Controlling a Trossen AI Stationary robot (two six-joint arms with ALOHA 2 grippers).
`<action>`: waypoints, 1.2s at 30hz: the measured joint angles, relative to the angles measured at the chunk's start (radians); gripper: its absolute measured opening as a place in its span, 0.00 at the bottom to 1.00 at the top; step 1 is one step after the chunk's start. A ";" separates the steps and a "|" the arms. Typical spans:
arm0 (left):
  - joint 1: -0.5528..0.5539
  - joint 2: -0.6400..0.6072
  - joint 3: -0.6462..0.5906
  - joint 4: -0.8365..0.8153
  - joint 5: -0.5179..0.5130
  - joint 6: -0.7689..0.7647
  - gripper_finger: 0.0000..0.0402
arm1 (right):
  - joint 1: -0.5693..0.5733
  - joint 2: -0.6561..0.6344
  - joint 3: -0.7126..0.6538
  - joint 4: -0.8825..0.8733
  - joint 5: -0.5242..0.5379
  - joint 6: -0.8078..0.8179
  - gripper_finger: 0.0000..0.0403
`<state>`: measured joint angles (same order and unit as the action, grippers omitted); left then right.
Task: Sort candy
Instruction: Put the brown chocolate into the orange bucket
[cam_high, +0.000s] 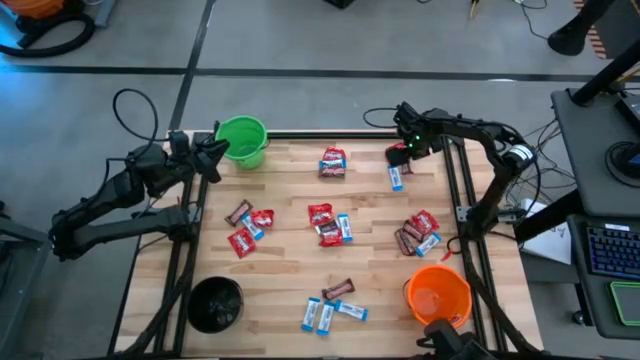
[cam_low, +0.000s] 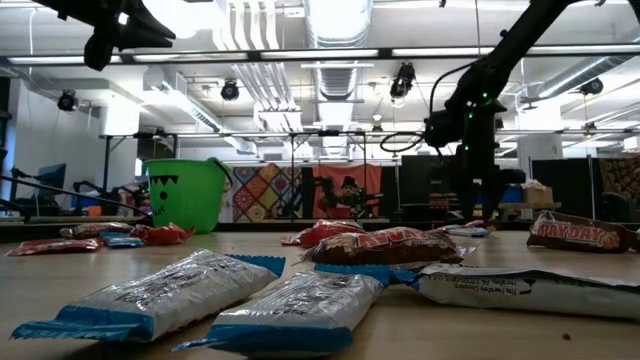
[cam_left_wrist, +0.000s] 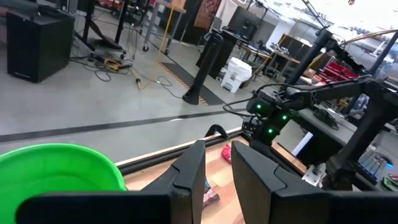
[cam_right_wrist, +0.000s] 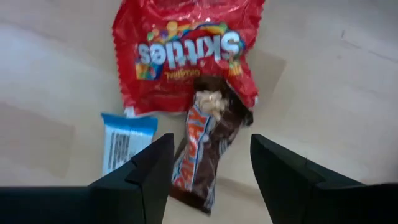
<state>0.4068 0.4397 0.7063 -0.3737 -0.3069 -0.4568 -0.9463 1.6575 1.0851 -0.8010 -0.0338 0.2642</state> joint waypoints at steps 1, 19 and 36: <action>0.000 0.000 0.000 0.000 0.000 0.000 0.15 | 0.000 0.008 0.000 0.003 0.000 0.000 0.50; 0.000 -0.001 0.000 0.000 0.000 0.000 0.15 | 0.001 0.079 -0.002 0.008 -0.020 -0.015 0.46; 0.000 -0.006 0.000 0.000 0.001 -0.001 0.15 | 0.000 0.077 -0.005 -0.010 -0.028 -0.021 0.09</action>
<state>0.4068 0.4339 0.7063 -0.3740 -0.3058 -0.4576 -0.9463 1.7348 1.0798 -0.8111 -0.0614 0.2428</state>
